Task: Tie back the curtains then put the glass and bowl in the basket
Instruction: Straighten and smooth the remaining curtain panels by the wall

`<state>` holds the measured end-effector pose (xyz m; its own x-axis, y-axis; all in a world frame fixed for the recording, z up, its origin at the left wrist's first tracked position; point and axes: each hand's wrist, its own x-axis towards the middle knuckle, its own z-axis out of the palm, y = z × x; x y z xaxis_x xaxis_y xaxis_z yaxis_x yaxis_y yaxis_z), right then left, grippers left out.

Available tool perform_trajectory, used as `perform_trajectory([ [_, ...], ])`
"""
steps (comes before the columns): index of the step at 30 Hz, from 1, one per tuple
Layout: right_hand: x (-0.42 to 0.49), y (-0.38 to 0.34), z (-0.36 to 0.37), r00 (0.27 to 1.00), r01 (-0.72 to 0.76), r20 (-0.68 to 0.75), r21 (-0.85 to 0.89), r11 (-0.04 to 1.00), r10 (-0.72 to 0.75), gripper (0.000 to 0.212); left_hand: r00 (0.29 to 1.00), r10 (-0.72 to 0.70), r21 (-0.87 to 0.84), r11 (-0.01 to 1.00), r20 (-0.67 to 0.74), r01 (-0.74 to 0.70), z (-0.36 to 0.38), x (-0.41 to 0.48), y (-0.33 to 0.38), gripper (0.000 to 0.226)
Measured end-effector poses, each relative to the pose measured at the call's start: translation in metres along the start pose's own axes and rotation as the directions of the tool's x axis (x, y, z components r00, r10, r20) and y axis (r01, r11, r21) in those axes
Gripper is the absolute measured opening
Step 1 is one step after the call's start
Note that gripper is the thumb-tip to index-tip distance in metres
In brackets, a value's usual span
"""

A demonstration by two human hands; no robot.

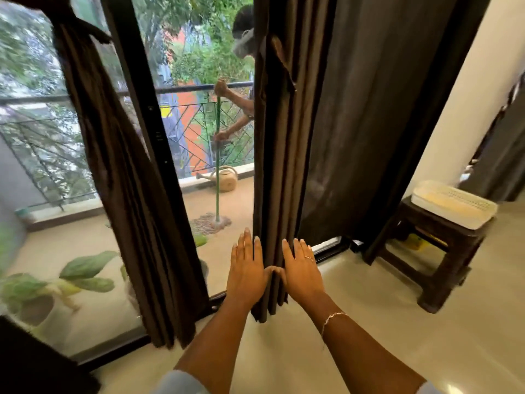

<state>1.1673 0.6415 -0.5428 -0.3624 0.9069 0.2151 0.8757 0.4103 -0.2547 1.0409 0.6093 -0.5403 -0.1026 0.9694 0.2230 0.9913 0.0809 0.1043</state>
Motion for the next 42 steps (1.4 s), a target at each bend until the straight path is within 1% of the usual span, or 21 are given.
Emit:
perform_trajectory([
  [3,0.015,0.057,-0.016,1.000,-0.011,0.017,-0.051,0.999,0.012,0.065,0.999,-0.008,-0.079,0.997,-0.048,0.004,0.011,0.027,0.047,0.076],
  [5,0.025,0.088,-0.023,0.999,-0.026,0.034,-0.121,0.992,0.030,0.064,0.996,0.012,-0.040,0.999,-0.085,-0.015,0.020,0.042,0.072,0.080],
  [7,0.034,0.116,-0.027,0.999,-0.033,-0.028,-0.178,0.983,0.029,0.067,0.996,0.028,0.047,0.999,-0.087,-0.024,0.027,0.057,0.094,0.083],
  [10,0.048,0.146,-0.027,0.996,-0.053,-0.085,-0.246,0.968,0.033,0.073,0.988,0.071,0.063,0.996,-0.138,-0.063,0.031,0.078,0.117,0.084],
  [13,0.075,0.163,-0.039,0.992,-0.047,-0.124,-0.230,0.972,0.018,0.074,0.978,0.102,0.081,0.993,-0.181,-0.088,0.022,0.105,0.127,0.090],
  [15,0.097,0.165,-0.056,0.988,-0.034,-0.151,-0.226,0.974,-0.001,0.073,0.966,0.118,0.094,0.991,-0.229,-0.098,0.004,0.130,0.127,0.081],
  [17,0.127,0.158,-0.081,0.983,-0.020,-0.183,-0.157,0.987,-0.009,0.068,0.946,0.142,0.131,0.985,-0.290,-0.108,-0.022,0.163,0.121,0.073],
  [18,0.145,0.153,-0.096,0.971,-0.009,-0.240,-0.136,0.991,-0.025,0.066,0.933,0.161,0.155,0.981,-0.321,-0.116,-0.040,0.181,0.117,0.073],
  [20,0.182,0.140,-0.124,0.913,0.045,-0.394,-0.151,0.987,-0.102,0.057,0.896,0.203,0.205,0.970,-0.395,-0.129,-0.082,0.215,0.110,0.073],
  [21,0.204,0.131,-0.142,0.881,0.090,-0.446,-0.168,0.982,-0.157,0.051,0.870,0.228,0.240,0.962,-0.437,-0.132,-0.108,0.233,0.104,0.072],
  [23,0.244,0.110,-0.184,0.823,0.159,-0.517,-0.186,0.970,-0.235,0.059,0.791,0.303,0.310,0.939,-0.531,-0.151,-0.161,0.264,0.096,0.070],
  [24,0.262,0.097,-0.209,0.775,0.182,-0.576,-0.191,0.964,-0.261,0.052,0.745,0.341,0.341,0.926,-0.574,-0.161,-0.189,0.280,0.092,0.069],
  [25,0.281,0.086,-0.230,0.702,0.213,-0.645,-0.214,0.953,-0.302,0.045,0.699,0.370,0.369,0.915,-0.612,-0.162,-0.215,0.294,0.088,0.069],
  [26,0.299,0.071,-0.257,0.635,0.236,-0.702,-0.220,0.947,-0.322,0.049,0.654,0.390,0.394,0.907,-0.648,-0.151,-0.244,0.311,0.082,0.068],
  [27,0.317,0.057,-0.281,0.573,0.268,-0.739,-0.241,0.933,-0.355,0.053,0.608,0.404,0.410,0.901,-0.683,-0.137,-0.271,0.324,0.076,0.067],
  [29,0.347,0.029,-0.332,0.458,0.301,-0.797,-0.279,0.912,-0.394,0.049,0.529,0.425,0.428,0.895,-0.734,-0.124,-0.324,0.351,0.063,0.065],
  [31,0.370,0.005,-0.375,0.401,0.344,-0.818,-0.282,0.896,-0.412,0.051,0.469,0.435,0.442,0.891,-0.768,-0.103,-0.370,0.371,0.052,0.061],
  [34,0.396,-0.021,-0.432,0.343,0.382,-0.840,-0.285,0.879,-0.421,0.055,0.389,0.427,0.446,0.894,-0.816,-0.045,-0.427,0.396,0.039,0.059],
  [36,0.406,-0.033,-0.461,0.316,0.396,-0.844,-0.298,0.869,-0.434,0.054,0.368,0.398,0.402,0.913,-0.841,-0.069,-0.452,0.404,0.036,0.057],
  [39,0.418,-0.051,-0.498,0.287,0.421,-0.858,-0.287,0.861,-0.426,0.052,0.402,0.318,0.304,0.947,-0.859,-0.099,-0.481,0.420,0.031,0.057],
  [42,0.425,-0.068,-0.524,0.276,0.463,-0.878,-0.235,0.855,-0.391,0.054,0.433,0.296,0.252,0.955,-0.851,-0.156,-0.502,0.430,0.030,0.060],
])
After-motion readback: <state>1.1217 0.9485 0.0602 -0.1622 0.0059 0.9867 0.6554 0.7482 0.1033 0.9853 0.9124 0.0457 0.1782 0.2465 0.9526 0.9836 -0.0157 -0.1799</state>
